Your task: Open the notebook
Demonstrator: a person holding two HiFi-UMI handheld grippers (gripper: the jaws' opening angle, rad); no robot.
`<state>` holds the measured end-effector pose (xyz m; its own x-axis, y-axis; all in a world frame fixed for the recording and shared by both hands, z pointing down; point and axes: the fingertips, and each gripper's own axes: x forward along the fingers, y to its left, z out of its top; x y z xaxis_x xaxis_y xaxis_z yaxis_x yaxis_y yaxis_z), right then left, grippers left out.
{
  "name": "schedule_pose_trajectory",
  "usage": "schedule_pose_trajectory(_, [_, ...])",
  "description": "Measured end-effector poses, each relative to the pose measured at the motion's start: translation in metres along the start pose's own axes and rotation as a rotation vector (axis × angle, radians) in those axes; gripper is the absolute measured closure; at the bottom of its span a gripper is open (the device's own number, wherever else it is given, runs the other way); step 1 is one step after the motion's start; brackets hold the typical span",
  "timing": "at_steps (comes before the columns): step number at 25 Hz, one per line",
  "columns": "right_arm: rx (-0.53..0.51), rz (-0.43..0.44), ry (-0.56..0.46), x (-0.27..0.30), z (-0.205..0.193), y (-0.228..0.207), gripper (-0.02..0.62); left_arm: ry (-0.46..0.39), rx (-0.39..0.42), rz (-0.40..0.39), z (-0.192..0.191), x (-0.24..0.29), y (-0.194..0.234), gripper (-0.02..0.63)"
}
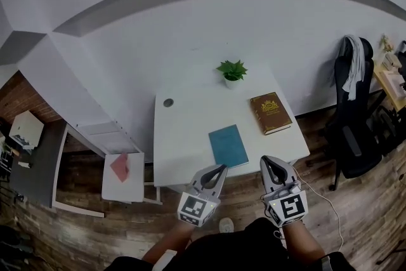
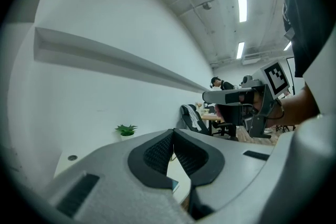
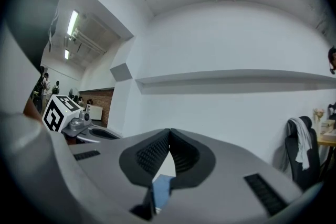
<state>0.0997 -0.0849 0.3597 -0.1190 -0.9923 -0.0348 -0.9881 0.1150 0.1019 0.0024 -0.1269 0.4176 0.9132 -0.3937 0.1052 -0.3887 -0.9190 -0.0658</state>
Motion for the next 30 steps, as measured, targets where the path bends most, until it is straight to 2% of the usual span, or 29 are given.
schedule_pose_trajectory(8, [0.04,0.046,0.066,0.06,-0.021,-0.032,0.594,0.051,-0.017,0.053,-0.022,0.044,0.04,0.601])
schedule_pose_trajectory(12, [0.023,0.12,0.136,0.089,-0.03,-0.048,0.594,0.076,-0.029,0.101,-0.028,0.07,0.056,0.601])
schedule_pose_trajectory(17, [0.047,0.214,0.083,0.122,-0.05,-0.071,0.594,0.132,-0.026,0.162,-0.044,0.105,0.074,0.601])
schedule_pose_trajectory(20, [0.06,0.253,0.11,0.133,-0.065,-0.08,0.594,0.17,-0.025,0.191,-0.059,0.115,0.077,0.6])
schedule_pose_trajectory(22, [0.074,0.274,0.128,0.138,-0.076,-0.085,0.594,0.208,-0.007,0.189,-0.073,0.121,0.075,0.595])
schedule_pose_trajectory(24, [0.085,0.294,0.144,0.142,-0.087,-0.089,0.594,0.259,0.032,0.174,-0.09,0.129,0.069,0.561])
schedule_pose_trajectory(30, [0.104,0.345,0.174,0.145,-0.112,-0.093,0.594,0.439,0.146,0.086,-0.147,0.149,0.043,0.492])
